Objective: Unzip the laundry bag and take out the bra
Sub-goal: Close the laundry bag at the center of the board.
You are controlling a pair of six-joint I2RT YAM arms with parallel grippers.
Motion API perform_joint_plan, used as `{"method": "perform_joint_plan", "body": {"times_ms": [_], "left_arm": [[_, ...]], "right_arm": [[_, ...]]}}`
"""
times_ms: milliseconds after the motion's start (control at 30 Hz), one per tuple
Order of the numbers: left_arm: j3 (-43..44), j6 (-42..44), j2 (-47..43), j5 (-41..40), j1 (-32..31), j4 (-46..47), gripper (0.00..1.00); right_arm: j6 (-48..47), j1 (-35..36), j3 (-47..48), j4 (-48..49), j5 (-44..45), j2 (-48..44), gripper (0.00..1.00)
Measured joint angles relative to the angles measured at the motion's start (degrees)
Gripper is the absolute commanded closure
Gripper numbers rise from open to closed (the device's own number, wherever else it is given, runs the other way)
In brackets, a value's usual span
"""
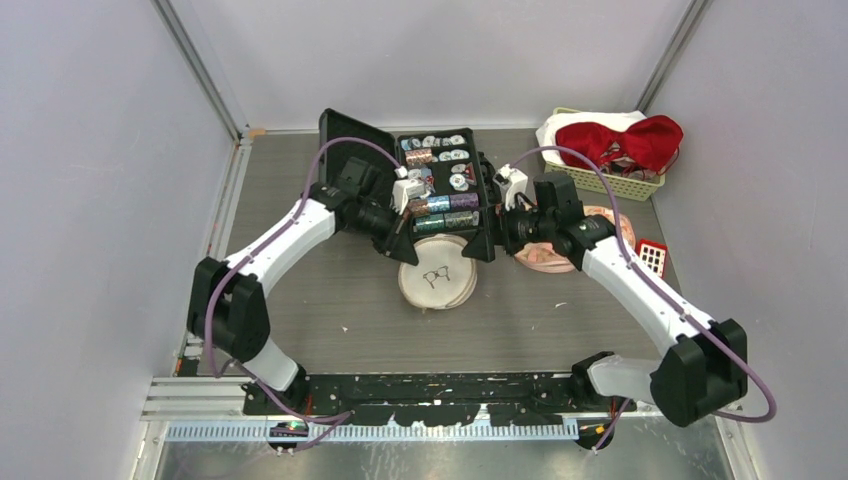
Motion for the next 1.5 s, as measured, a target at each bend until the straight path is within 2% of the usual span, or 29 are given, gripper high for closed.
{"method": "perform_joint_plan", "body": {"times_ms": [233,433,633,867,967,1033,1133,1267,1333,1400,1500], "left_arm": [[5.38,-0.04,6.14,0.02,-0.31,-2.19,1.00],[9.01,0.48,10.88,-0.70,-0.31,-3.30,1.00],[10.69,1.60,14.62,-2.99,-0.31,-4.28,1.00],[11.21,1.51,15.82,-7.65,-0.26,-4.11,1.00],[12.39,1.05,16.15,-9.09,-0.26,-3.85,0.99],[13.07,0.31,16.35,-9.88,-0.26,-3.28,0.99],[13.20,-0.81,16.37,-10.69,-0.26,-2.25,0.92],[12.26,-3.08,16.11,-11.13,-0.33,0.35,0.73],[10.64,-4.17,15.12,-11.15,-0.33,1.81,0.60],[7.98,-4.48,12.68,-11.41,-0.31,3.23,0.51],[3.76,-3.74,6.45,-12.72,-0.31,4.35,0.45]], "right_arm": [[-2.34,-1.16,2.14,-1.68,-3.98,6.29,0.01],[-7.34,-1.16,5.99,-3.45,-5.68,14.32,0.08],[-12.48,-1.16,9.25,-4.17,-3.21,19.91,0.13],[-13.90,-0.63,9.79,-1.97,1.36,24.33,0.22],[-13.84,-0.22,9.79,-0.63,2.40,25.75,0.30],[-13.62,0.07,9.81,0.31,2.51,26.38,0.42],[-13.29,0.44,9.88,1.40,2.12,26.97,0.62],[-12.46,0.63,9.99,1.81,1.03,27.63,0.88],[-12.37,0.63,9.99,1.60,0.48,27.74,0.99],[-12.31,0.70,9.97,1.44,-0.20,27.74,0.99],[-11.61,0.74,9.29,1.57,-1.05,27.74,0.99]]}}
